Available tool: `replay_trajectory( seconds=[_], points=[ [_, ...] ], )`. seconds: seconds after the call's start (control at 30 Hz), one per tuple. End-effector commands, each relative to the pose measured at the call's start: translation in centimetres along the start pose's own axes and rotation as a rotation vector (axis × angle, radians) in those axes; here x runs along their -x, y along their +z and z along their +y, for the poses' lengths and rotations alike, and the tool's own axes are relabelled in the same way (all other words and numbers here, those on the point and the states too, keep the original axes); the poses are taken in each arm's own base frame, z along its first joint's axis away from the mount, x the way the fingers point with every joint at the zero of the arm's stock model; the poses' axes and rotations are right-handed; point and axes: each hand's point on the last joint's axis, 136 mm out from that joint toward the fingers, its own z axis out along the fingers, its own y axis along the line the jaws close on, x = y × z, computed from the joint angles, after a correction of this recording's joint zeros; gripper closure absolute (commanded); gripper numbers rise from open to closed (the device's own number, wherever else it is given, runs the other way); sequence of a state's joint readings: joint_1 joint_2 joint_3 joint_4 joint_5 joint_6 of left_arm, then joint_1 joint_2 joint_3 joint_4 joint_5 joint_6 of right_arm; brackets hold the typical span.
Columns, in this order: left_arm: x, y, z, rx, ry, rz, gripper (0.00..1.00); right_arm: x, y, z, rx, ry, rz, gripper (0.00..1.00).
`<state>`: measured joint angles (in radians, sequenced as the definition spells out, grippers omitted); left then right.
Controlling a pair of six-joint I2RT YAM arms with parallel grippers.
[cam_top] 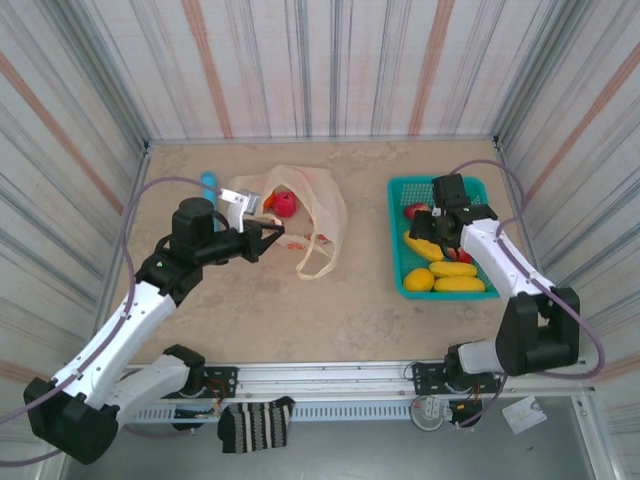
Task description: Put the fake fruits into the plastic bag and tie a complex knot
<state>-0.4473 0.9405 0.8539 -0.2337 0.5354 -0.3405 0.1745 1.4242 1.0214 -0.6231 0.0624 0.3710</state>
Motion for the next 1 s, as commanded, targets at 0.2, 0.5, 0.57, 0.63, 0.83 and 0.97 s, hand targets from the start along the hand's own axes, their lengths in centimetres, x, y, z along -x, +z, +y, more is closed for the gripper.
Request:
replay_trajectory(
  seconds=[0.2, 0.5, 0.57, 0.63, 0.83, 0.97],
  points=[
    [0.0, -0.4, -0.8, -0.029, 0.024, -0.009, 1.00, -1.6, 6.1, -0.8, -0.129, -0.141, 0.180, 0.11],
    [0.0, -0.3, -0.9, -0.035, 0.021, -0.006, 1.00, -1.3, 7.5, -1.8, -0.142, -0.082, 0.184, 0.20],
    [0.0, -0.3, -0.9, -0.034, 0.021, -0.007, 1.00, -0.9, 7.5, -1.2, -0.085, -0.054, 0.173, 0.24],
    [0.0, -0.3, -0.9, -0.033, 0.022, -0.006, 1.00, -0.6, 7.5, -0.5, -0.031, -0.032, 0.167, 0.30],
    [-0.1, -0.3, -0.7, -0.029, 0.021, -0.004, 1.00, -0.3, 8.2, 1.2, 0.097, 0.023, 0.206, 0.49],
    [-0.1, -0.3, -0.7, -0.028, 0.022, -0.004, 1.00, -0.3, 8.2, 0.8, 0.073, 0.028, 0.203, 0.54]
  ],
)
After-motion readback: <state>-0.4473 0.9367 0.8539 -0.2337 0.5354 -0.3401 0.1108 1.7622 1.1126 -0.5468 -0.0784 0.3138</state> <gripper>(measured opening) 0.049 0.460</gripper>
